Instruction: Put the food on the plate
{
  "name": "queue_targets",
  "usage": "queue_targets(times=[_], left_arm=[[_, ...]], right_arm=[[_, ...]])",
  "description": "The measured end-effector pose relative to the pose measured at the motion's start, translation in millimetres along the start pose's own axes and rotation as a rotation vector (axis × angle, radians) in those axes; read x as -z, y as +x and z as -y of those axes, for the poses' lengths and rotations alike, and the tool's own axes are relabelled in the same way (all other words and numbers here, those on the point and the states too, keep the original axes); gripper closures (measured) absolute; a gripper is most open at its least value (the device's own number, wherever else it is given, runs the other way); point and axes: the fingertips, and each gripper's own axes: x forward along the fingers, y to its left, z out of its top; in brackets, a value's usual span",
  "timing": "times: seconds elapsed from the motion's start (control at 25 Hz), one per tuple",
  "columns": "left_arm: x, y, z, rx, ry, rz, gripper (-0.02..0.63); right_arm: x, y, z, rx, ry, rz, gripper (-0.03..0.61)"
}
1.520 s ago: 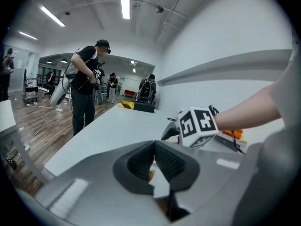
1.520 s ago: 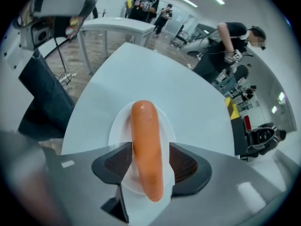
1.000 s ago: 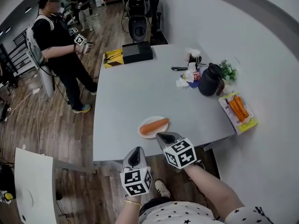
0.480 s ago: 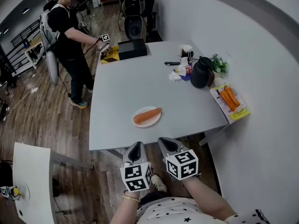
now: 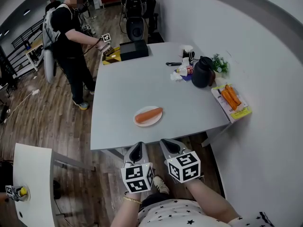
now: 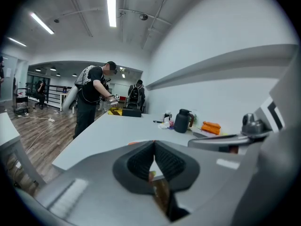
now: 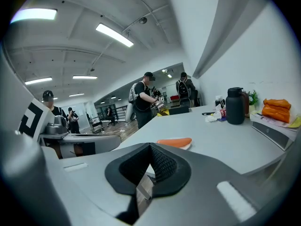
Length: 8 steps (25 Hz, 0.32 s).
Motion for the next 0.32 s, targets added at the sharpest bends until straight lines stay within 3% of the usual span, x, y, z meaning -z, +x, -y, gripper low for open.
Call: queue_targets(times=[0.32], left_arm=[[0.4, -7.3, 0.9, 0.005, -0.005, 0.001, 0.606]], right_arm=[[-0.6, -6.5, -12.5, -0.007, -0.019, 0.006, 0.580]])
